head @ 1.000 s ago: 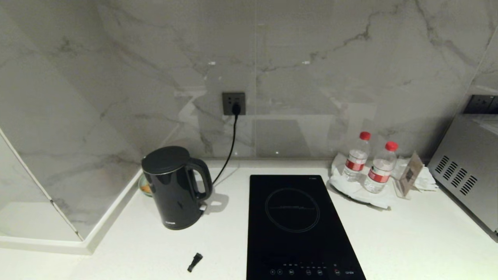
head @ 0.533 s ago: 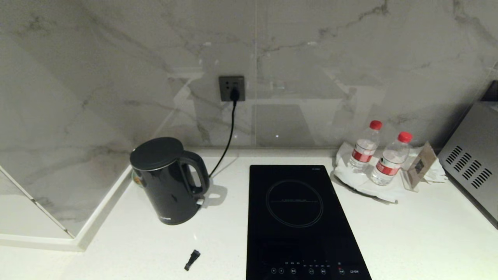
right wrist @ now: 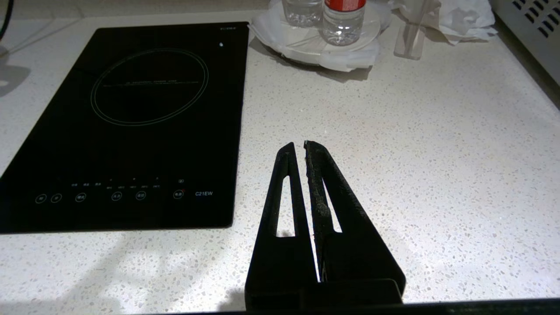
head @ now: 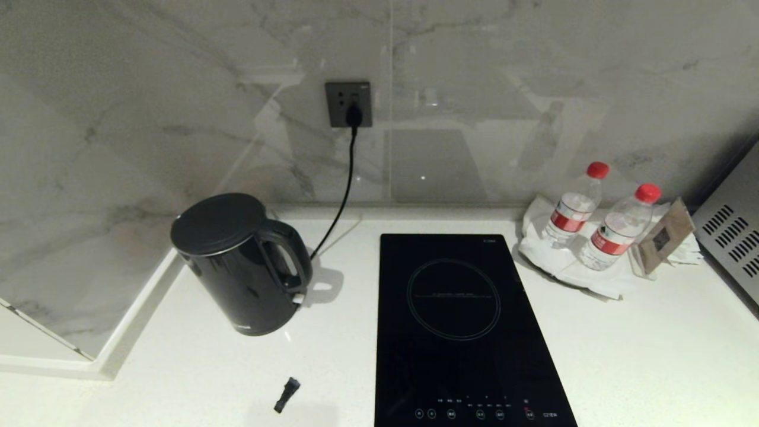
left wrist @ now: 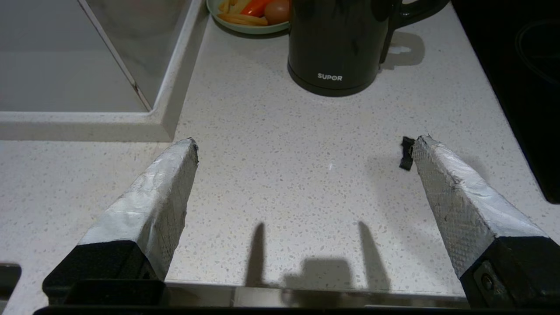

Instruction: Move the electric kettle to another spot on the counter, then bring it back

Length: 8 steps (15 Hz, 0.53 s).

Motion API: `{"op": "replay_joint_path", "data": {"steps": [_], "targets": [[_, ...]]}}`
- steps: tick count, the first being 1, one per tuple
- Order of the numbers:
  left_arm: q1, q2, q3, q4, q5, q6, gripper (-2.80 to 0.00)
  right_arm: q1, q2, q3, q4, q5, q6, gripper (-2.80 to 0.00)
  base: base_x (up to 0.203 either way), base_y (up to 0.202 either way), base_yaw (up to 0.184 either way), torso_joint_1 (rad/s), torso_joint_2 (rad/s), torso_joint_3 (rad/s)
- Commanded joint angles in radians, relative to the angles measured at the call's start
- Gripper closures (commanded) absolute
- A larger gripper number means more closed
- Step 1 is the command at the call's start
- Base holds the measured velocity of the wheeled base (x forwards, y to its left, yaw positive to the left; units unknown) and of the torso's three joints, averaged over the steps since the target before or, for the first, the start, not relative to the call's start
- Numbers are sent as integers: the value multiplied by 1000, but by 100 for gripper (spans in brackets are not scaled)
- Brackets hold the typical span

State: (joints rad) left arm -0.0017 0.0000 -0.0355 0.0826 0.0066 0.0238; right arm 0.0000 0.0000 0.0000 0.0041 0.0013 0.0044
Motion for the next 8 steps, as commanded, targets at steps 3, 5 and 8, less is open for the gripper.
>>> {"op": "replay_joint_path", "data": {"steps": [3,5,8], "targets": [[0,2,0,0,1,-1,-280,0,0,0,0,0,0,0,0,0,0,-1,9,-201],[0,2,0,-1,1,-1,-280,0,0,0,-1,0,0,0,0,0,0,-4,6,-191],[0,2,0,0,1,-1,-280,0,0,0,0,0,0,0,0,0,0,-4,10,-70]]}}
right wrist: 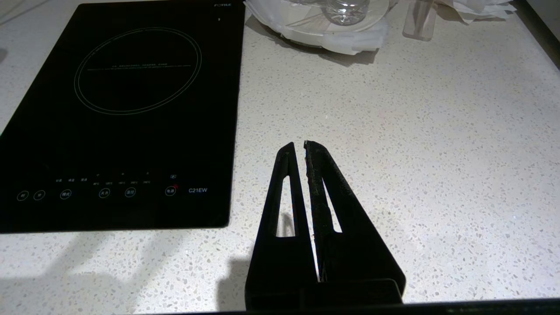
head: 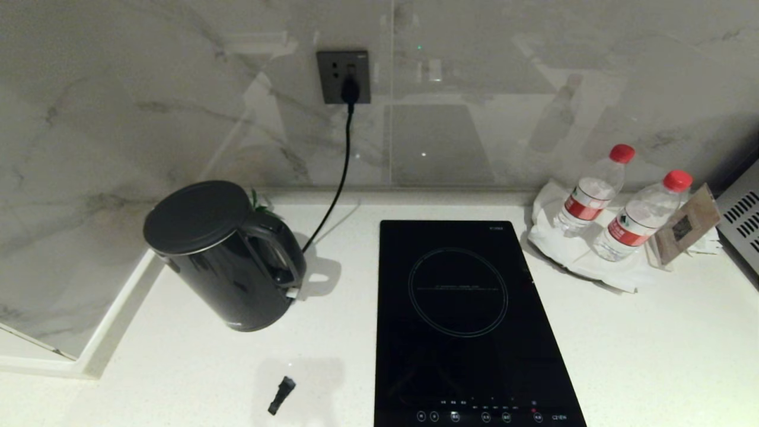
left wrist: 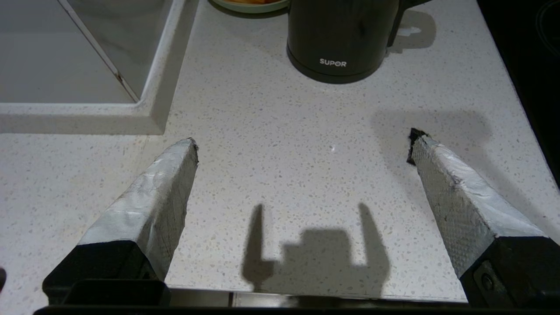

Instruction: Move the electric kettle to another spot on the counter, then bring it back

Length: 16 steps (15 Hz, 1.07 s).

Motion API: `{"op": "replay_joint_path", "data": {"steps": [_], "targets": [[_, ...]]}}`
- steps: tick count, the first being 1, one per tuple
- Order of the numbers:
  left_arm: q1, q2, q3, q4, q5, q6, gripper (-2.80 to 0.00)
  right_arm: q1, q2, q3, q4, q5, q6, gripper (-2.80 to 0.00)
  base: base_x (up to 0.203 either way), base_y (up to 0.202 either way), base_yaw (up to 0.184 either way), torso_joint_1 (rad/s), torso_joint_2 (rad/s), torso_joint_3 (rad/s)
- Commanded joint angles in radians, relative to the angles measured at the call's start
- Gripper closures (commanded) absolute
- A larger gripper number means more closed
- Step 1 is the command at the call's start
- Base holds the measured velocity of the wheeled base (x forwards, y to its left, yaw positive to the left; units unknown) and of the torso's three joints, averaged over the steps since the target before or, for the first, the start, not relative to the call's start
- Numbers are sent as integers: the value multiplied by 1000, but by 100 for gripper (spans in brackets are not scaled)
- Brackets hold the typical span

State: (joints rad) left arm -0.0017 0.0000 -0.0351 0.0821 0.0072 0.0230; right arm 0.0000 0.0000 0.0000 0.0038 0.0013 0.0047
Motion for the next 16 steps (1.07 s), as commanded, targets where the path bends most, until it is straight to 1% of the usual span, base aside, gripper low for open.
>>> {"op": "replay_joint_path", "data": {"steps": [1,7,8,9,11,13,14,16], "targets": [[-1,2,0,1,0,0,-280,0,0,0,-1,0,0,0,0,0,0,0,0,0],[0,0,-3,8,0,-6,-280,0,0,0,0,0,0,0,0,0,0,0,0,0],[0,1,-12,8,0,-5,-280,0,0,0,-1,0,0,0,0,0,0,0,0,0],[1,14,-51,8,-6,-5,-280,0,0,0,1,0,0,0,0,0,0,0,0,0],[1,114,-140,4,-28,-6,-280,0,0,0,0,0,0,0,0,0,0,0,0,0],[1,260,-229,-22,-71,-7,-280,0,0,0,0,0,0,0,0,0,0,0,0,0],[2,331,-257,-53,-101,-6,-280,0,0,0,1,0,0,0,0,0,0,0,0,0],[2,484,-293,-152,-149,-6,-280,0,0,0,-1,0,0,0,0,0,0,0,0,0]]}}
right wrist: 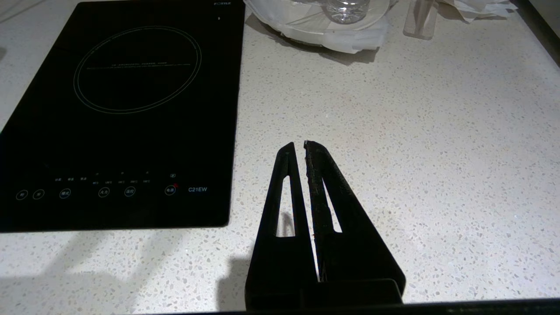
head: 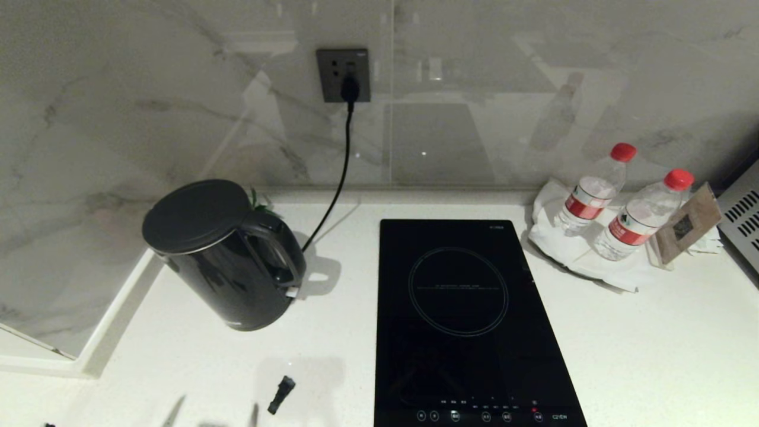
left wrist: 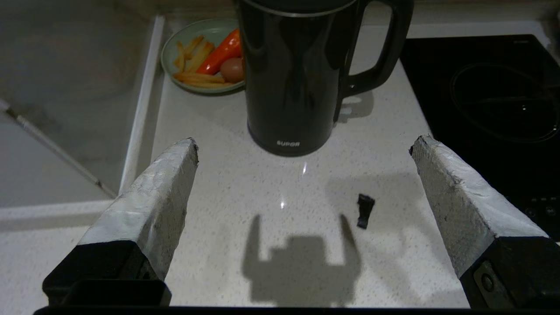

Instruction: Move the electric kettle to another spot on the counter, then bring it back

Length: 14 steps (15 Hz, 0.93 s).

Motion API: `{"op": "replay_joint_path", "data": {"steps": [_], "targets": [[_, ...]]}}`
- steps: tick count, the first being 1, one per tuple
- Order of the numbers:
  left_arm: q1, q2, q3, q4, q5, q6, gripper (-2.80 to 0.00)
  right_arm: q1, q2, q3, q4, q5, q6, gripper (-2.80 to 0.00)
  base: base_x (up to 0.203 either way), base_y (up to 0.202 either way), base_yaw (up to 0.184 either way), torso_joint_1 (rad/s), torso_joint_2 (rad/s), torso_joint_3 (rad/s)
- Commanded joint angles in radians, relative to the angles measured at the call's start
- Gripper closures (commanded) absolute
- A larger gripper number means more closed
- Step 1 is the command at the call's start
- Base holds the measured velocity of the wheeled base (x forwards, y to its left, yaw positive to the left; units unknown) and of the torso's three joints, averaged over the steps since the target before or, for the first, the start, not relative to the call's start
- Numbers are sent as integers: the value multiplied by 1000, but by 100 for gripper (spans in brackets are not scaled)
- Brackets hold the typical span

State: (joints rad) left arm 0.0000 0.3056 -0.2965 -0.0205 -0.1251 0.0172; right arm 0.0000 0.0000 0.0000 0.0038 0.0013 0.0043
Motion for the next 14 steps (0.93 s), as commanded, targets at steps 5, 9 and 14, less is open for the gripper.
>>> {"op": "replay_joint_path", "data": {"steps": [5,9,14], "targets": [[-105,483,-128,-245,-44,-2,-280,0,0,0,1,0,0,0,0,0,0,0,0,0],[-279,649,-160,-280,-23,-2,-280,0,0,0,1,0,0,0,0,0,0,0,0,0],[-528,807,-69,-442,145,-9,-280,0,0,0,-1,0,0,0,0,0,0,0,0,0]]}}
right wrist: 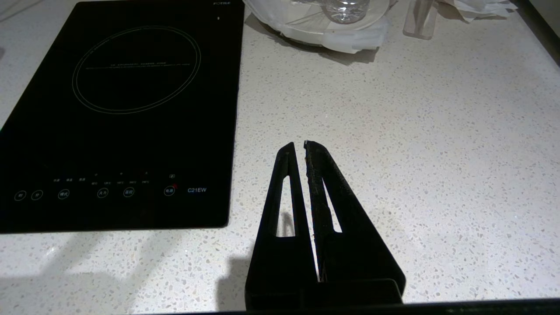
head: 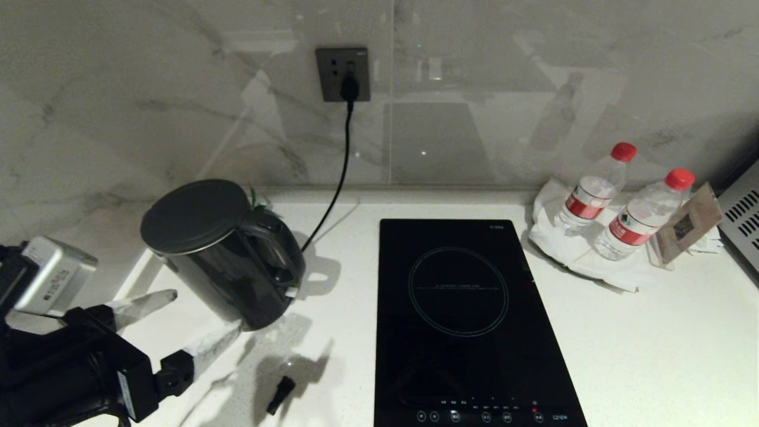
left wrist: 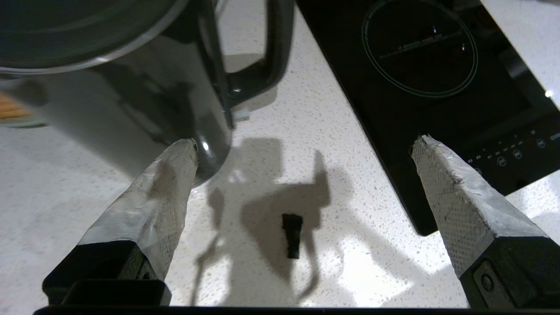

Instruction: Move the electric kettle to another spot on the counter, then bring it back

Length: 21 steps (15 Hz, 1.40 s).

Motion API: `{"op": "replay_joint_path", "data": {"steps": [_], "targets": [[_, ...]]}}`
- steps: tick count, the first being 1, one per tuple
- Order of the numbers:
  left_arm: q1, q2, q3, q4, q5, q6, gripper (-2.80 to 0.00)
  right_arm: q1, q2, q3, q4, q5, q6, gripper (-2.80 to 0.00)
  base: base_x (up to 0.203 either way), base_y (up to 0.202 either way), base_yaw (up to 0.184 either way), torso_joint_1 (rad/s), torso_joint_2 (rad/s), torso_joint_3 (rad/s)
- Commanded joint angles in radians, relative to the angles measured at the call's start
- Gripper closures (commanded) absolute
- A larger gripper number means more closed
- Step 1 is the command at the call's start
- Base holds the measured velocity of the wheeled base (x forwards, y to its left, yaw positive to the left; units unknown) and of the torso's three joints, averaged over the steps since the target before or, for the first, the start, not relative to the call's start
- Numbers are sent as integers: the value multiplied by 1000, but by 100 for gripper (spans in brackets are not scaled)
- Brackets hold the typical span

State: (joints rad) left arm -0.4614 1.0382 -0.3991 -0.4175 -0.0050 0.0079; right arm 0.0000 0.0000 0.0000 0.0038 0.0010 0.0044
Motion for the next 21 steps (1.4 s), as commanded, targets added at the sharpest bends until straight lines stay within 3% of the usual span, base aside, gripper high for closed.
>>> {"op": "replay_joint_path", "data": {"steps": [1,7,11,13,16,18,21], "targets": [[-101,93,55,-70,37,-2,-280,0,0,0,1,1,0,0,0,0,0,0,0,0],[-233,183,77,-80,46,-53,-280,0,0,0,1,1,0,0,0,0,0,0,0,0],[-279,322,35,-94,101,-74,-280,0,0,0,0,1,0,0,0,0,0,0,0,0],[-297,435,19,-191,163,-109,-280,0,0,0,0,1,0,0,0,0,0,0,0,0],[-343,667,2,-461,319,-140,-280,0,0,0,-1,1,0,0,0,0,0,0,0,0],[-408,768,2,-599,388,-150,-280,0,0,0,1,1,0,0,0,0,0,0,0,0],[-454,797,18,-624,413,-154,-280,0,0,0,1,1,0,0,0,0,0,0,0,0]]}}
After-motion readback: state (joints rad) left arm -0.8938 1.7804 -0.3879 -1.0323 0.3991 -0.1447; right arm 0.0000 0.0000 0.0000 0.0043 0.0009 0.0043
